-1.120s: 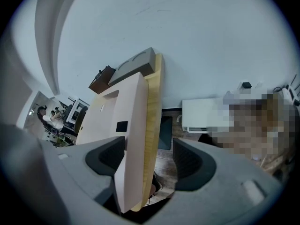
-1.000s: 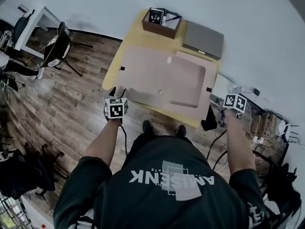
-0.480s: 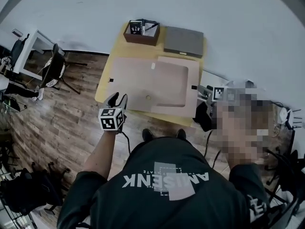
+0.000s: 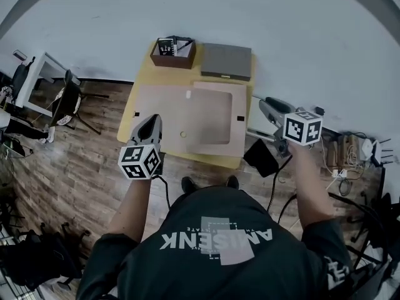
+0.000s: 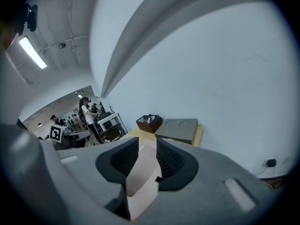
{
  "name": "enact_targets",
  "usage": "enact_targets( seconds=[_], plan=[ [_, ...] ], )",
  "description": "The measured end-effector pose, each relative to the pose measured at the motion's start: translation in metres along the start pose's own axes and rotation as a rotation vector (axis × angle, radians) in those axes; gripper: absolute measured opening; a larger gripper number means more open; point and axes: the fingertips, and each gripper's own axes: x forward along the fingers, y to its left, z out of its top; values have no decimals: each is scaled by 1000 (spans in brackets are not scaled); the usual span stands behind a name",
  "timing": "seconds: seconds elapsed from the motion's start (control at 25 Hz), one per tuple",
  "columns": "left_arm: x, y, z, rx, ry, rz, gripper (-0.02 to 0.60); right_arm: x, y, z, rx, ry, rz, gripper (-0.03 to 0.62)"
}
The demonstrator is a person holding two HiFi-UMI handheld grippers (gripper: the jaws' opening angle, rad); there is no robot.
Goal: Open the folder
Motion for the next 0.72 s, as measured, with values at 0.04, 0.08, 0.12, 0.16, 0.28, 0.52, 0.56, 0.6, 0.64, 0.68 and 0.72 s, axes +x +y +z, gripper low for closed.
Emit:
enact_targets(
  seconds=[0.04,0.08,0.12,0.16,0.28,0.52,0.56,0.6,0.64,0.68,0.72],
  plan=[
    [-2,-6,13,-3,-23,-9,4,-8,3,11,-22,-21,-7,119],
    [-3,-13,25,-8,-43,-26,2,-16,6,22,-43,-42,-19,104],
    [-4,-21,36,-17,-64,-55,2,-24,8,31,-63,-62,-31,92],
    [-5,-31,47,-31,-88,-98,2,-31,12,40,-79,-78,-37,84],
    [-11,-63,77,-61,-143,-245,2,-50,28,62,-118,-120,-13,75],
    [-24,-107,118,-71,-142,-385,2,-75,49,93,-179,-199,-16,71],
    [-25,-111,124,-67,-145,-390,2,-77,51,96,-186,-209,-18,71],
    [-25,-112,129,-52,-149,-387,2,-80,53,99,-190,-219,-21,71],
    [-24,-113,135,-29,-155,-377,2,-82,55,102,-193,-230,-25,69],
    [-24,-113,140,-7,-166,-363,0,-84,56,105,-195,-243,-32,61],
    [-25,-113,147,7,-186,-348,0,-87,57,108,-199,-259,-44,53]
  ],
)
